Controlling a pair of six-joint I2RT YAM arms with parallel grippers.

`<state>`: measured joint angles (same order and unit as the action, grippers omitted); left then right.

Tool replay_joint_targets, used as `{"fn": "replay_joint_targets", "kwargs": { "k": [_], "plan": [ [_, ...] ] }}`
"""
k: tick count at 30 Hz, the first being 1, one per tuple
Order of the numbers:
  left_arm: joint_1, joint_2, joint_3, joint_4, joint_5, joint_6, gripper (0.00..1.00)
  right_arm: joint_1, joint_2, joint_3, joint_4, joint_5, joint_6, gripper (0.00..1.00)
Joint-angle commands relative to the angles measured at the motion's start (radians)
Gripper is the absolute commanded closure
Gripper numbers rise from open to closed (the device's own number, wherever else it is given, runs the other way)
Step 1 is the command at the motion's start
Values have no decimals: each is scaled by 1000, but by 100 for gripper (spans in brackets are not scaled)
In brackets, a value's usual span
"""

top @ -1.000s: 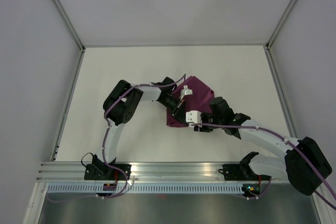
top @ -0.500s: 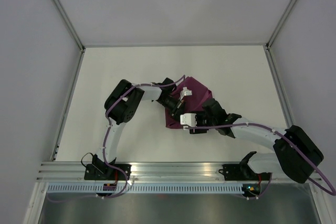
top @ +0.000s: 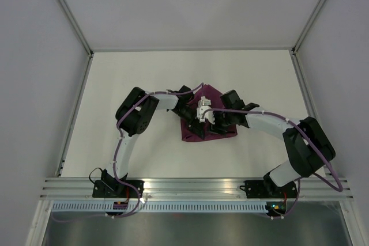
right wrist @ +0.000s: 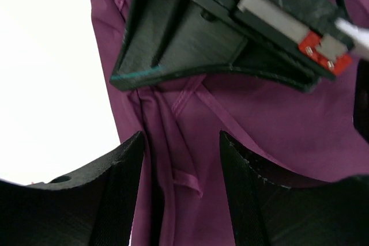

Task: Fold the napkin, place the utensils inside, and roll it up
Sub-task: Roll the napkin at the center of the board.

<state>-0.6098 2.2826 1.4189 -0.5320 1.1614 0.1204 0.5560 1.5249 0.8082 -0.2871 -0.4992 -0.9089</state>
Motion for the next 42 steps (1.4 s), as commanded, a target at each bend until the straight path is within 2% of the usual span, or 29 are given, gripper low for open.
{"fn": "replay_joint_targets", "kwargs": {
  "k": [1, 13, 19, 32, 42],
  "plan": [
    [2, 51, 20, -36, -123, 51, 98, -56, 29, 75, -135, -162, -33, 39],
    [2, 60, 45, -52, -138, 47, 98, -91, 150, 216, -426, -298, -162, 37],
    [2, 61, 45, -54, -144, 42, 98, -97, 192, 213, -350, -272, -84, 38],
    [2, 63, 35, -20, -167, 5, 98, -166, 331, 302, -403, -305, -28, 58],
    [2, 0, -24, 130, -201, -102, 84, -228, 484, 437, -606, -366, -82, 74]
  ]
}}
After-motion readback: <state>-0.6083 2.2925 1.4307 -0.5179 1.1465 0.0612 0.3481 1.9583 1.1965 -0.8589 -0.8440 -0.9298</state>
